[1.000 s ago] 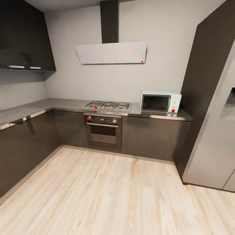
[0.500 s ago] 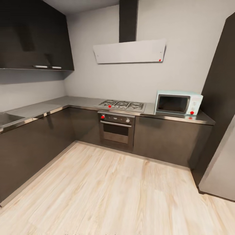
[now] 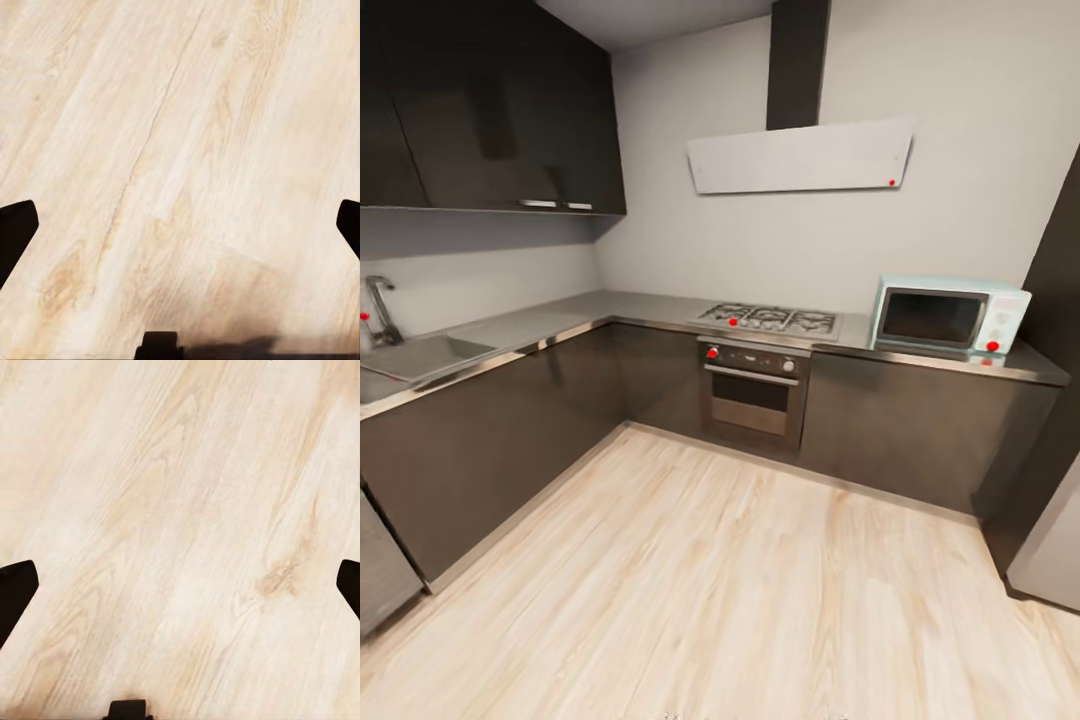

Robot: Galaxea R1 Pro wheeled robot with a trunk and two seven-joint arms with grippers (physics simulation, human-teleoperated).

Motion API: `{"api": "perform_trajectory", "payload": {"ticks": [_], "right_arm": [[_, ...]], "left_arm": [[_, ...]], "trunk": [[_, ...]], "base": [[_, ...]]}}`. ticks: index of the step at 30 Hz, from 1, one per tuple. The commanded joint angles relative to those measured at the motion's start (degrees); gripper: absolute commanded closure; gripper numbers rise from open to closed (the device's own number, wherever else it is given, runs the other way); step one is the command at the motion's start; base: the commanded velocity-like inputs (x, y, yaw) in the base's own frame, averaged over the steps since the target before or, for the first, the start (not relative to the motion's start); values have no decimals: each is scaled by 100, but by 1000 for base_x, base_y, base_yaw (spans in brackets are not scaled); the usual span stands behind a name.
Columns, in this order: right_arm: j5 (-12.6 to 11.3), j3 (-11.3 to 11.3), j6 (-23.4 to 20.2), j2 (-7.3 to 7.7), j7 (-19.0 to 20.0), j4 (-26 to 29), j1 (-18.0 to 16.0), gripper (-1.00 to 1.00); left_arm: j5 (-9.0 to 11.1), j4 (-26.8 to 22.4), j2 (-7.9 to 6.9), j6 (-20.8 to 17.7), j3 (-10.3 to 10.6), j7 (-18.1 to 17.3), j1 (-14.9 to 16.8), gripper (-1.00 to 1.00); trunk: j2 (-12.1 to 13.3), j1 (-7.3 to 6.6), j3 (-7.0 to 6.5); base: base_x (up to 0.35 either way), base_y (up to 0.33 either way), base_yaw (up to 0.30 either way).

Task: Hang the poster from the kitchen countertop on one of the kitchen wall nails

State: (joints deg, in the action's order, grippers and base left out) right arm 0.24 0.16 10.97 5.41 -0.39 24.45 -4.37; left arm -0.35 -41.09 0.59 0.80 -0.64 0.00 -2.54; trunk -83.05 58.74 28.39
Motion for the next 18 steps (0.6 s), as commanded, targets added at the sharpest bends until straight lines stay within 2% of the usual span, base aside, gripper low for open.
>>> {"api": "perform_trajectory", "payload": {"ticks": [1, 9, 18], "right_arm": [[2, 2, 17, 0, -4, -2, -2, -100], [3, 2, 19, -5, -5, -2, -2, -100], [3, 2, 19, -5, -13, -2, -2, -100]], "left_arm": [[-3, -4, 3, 8, -7, 0, -1, -100], [0, -4, 3, 8, -7, 0, -1, -100], [0, -4, 3, 8, -7, 0, -1, -100]], "trunk": [[-3, -2, 8], [-3, -2, 34], [-3, -2, 64]], "base": [[-158, 258, 235], [-152, 245, 249], [-35, 53, 254]]}}
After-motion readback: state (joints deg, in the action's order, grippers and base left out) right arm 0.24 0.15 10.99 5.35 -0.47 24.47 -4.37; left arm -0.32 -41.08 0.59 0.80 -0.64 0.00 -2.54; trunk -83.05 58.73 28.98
